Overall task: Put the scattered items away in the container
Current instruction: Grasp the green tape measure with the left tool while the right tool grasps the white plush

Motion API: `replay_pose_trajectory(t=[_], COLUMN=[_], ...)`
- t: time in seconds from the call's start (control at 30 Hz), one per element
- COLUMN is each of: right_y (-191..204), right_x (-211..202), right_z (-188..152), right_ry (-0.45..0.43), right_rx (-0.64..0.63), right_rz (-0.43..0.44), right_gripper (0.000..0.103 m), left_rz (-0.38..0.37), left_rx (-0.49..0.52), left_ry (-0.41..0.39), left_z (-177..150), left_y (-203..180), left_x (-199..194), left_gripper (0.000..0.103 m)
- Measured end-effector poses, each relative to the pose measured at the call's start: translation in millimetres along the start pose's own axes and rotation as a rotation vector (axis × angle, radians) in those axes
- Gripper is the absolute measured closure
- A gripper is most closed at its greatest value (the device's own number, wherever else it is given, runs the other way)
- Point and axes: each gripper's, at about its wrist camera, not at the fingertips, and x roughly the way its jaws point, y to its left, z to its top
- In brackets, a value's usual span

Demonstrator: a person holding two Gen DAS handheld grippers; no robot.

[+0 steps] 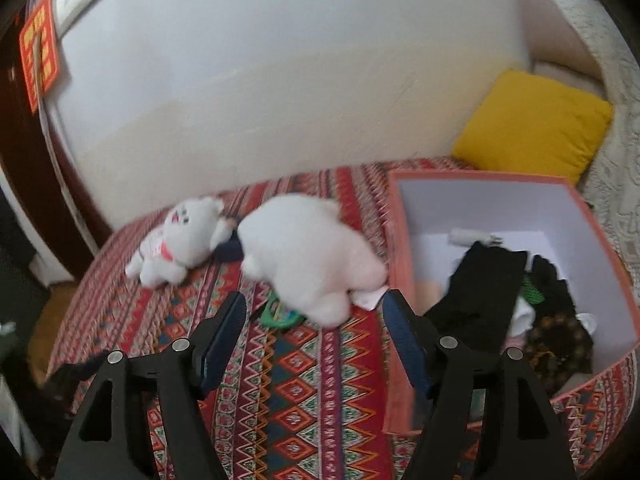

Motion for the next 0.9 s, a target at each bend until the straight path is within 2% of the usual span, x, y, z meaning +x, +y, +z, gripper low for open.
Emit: replay_pose_trajectory(t=[0.13, 0.2, 0.33, 0.43, 0.5, 0.53, 0.57, 0.6, 0.63, 0.8, 0.9], right_y=[1.4, -2.2, -12.0, -19.3, -21.7, -22.7, -23.7, -24.5, -25.5, -31.5, -26.6], right_x=[33.7, 47.8, 58.5, 60.9, 60.8, 61.7, 62.4, 62.3, 62.3, 67.4, 74.4], right_z=[-6.6, -9.9, -7.9, -2.8, 1.3, 2.7, 4.0, 4.9, 5.8, 4.7, 1.0], right_ry=[0.076, 0.108, 0.122, 0.113, 0.101, 0.097, 0.093, 0.091, 0.089, 0.102, 0.121], right_rx=[0.015, 0.013, 0.037, 0.058, 0.061, 0.059, 0.058, 0.056, 0.055, 0.07, 0.056], right_rz=[0.023, 0.0, 0.004, 0.019, 0.019, 0.019, 0.018, 0.016, 0.013, 0.003, -0.001], right_gripper=[0.029, 0.029, 0.029, 0.029, 0.029, 0.029, 0.029, 0.029, 0.029, 0.029, 0.025], left_rz=[-0.035, -0.039, -0.045, -0.009, 0.028, 0.028, 0.018, 0.01, 0.012, 0.0, 0.013], left_rx=[0.047, 0.056, 0.068, 0.109, 0.145, 0.142, 0.135, 0.13, 0.133, 0.14, 0.115], left_ry=[0.043, 0.077, 0.138, 0.157, 0.133, 0.127, 0.122, 0.117, 0.112, 0.128, 0.162], left_z=[7.1, 14.1, 25.1, 30.7, 36.2, 39.7, 42.5, 44.9, 46.0, 25.5, -2.0], left_y=[-21.4, -30.0, -47.8, -62.6, -71.7, -72.6, -72.1, -71.3, -69.7, -44.9, -6.4], left_x=[53.4, 80.6, 131.7, 162.1, 175.9, 179.5, 181.1, 182.0, 180.3, 147.5, 107.5], left_gripper=[0.006, 0.006, 0.006, 0.006, 0.005, 0.005, 0.012, 0.037, 0.045, 0.045, 0.045])
